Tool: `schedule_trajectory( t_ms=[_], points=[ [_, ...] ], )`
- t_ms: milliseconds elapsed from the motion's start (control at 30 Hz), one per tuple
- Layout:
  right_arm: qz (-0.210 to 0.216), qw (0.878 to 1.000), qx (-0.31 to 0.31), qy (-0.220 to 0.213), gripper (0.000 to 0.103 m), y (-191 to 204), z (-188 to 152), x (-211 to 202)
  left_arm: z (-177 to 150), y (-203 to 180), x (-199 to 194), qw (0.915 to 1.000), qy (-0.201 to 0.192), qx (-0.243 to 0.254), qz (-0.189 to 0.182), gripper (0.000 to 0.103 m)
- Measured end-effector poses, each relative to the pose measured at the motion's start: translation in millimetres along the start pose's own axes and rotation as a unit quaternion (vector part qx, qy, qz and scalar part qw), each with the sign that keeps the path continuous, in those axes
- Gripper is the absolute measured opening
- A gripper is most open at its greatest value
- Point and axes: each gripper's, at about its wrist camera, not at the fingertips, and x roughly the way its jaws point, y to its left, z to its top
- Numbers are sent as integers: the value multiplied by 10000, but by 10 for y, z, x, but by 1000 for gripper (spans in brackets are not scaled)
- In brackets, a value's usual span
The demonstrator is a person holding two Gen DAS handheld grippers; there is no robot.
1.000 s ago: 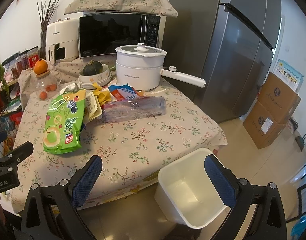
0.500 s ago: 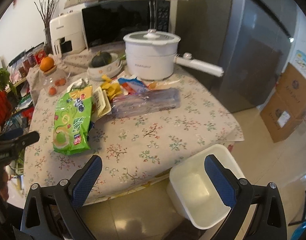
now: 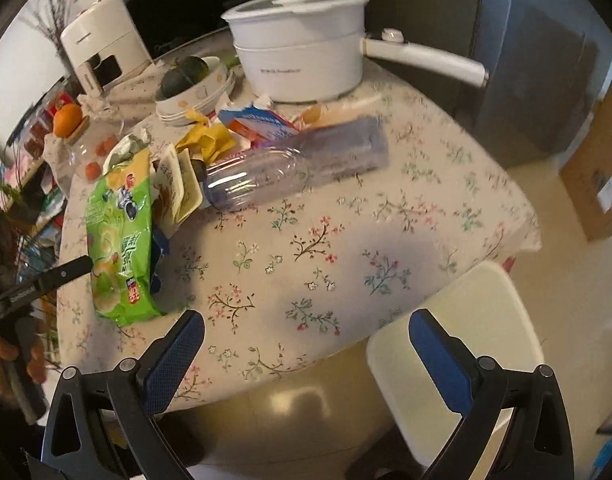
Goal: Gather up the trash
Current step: 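Grasp the green chip bag with the left gripper and lift it, then carry the green chip bag with the left gripper while the right gripper grasps a torn carton piece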
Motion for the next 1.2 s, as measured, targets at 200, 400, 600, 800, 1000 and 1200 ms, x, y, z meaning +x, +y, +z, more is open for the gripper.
schedule_trajectory(
  t_ms=[200,400,600,800,1000,1200],
  points=[
    [-103,9999,-14,32,103,-2,-1,61,-17,167,93,9966,199,-615,-504,54],
    [-142,9998,78,82,103,-42,-9,109,-85,141,28,9951,237,-578,-762,10],
    [-174,9998,98,28,103,-35,-12,104,-79,-100,-355,9953,-234,-216,-919,4],
    [-289,9991,-111,-299,103,71,141,-8,-111,-213,-1028,9879,-1162,72,-1023,3],
    [-306,9954,-581,-697,101,340,569,20,-79,-200,-1378,9789,-1911,34,-726,3],
    [-377,9887,-1324,-597,91,715,1177,384,5,-137,-1281,9794,-1974,-113,-398,3]
  ],
)
